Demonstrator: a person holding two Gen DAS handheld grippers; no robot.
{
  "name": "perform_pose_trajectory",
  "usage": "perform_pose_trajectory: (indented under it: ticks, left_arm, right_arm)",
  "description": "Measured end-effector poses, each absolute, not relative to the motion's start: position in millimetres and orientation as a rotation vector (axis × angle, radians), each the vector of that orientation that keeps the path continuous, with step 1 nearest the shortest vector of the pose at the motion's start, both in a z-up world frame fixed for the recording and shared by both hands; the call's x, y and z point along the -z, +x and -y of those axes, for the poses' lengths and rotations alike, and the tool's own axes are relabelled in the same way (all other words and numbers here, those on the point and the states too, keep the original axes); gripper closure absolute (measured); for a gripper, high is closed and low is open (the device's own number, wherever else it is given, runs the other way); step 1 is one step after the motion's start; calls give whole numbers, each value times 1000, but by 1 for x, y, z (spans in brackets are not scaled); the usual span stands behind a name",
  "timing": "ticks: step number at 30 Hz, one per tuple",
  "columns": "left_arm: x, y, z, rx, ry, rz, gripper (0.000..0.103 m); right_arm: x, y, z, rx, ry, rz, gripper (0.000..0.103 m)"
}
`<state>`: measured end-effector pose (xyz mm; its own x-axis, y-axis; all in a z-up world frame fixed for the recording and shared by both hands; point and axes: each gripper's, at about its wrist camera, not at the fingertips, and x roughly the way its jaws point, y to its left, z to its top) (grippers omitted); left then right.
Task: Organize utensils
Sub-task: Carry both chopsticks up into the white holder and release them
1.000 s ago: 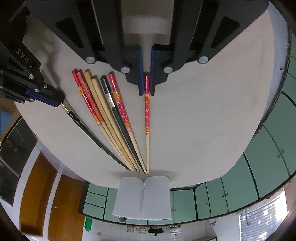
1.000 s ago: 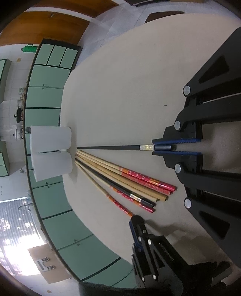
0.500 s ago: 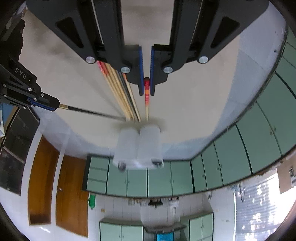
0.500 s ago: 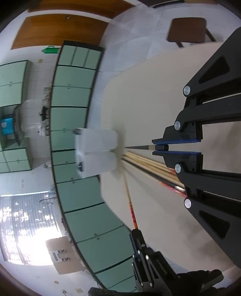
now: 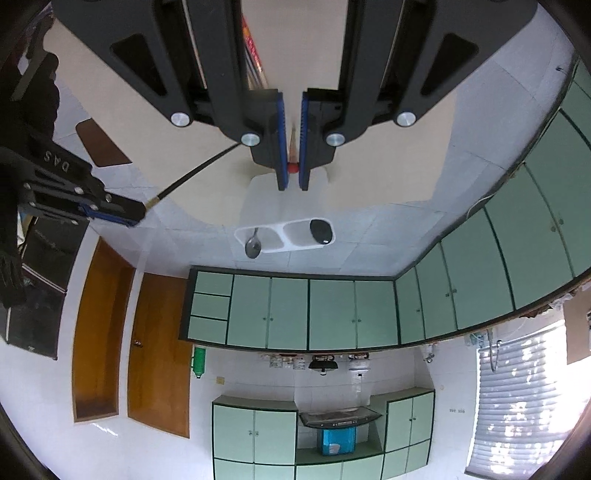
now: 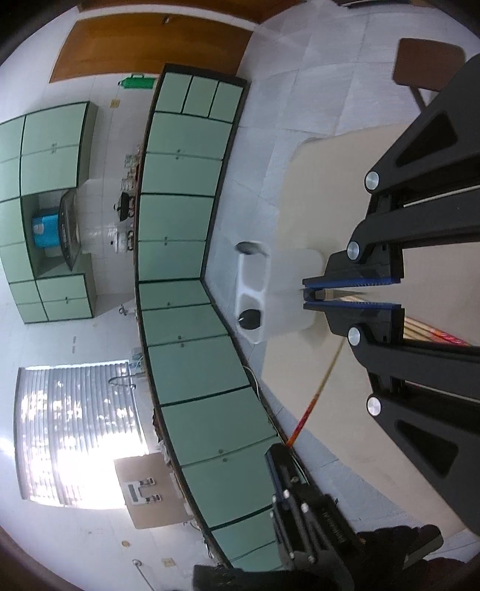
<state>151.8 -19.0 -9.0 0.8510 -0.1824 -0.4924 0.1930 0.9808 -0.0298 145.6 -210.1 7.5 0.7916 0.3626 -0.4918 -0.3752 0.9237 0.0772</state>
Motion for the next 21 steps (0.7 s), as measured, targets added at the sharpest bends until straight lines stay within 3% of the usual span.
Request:
perform_pose_trajectory:
  ticks: [21]
  left_arm:
    - [-90,217,29,249,34,-314,98]
  right_arm:
    - [-131,233,216,-439,-3,-315,97]
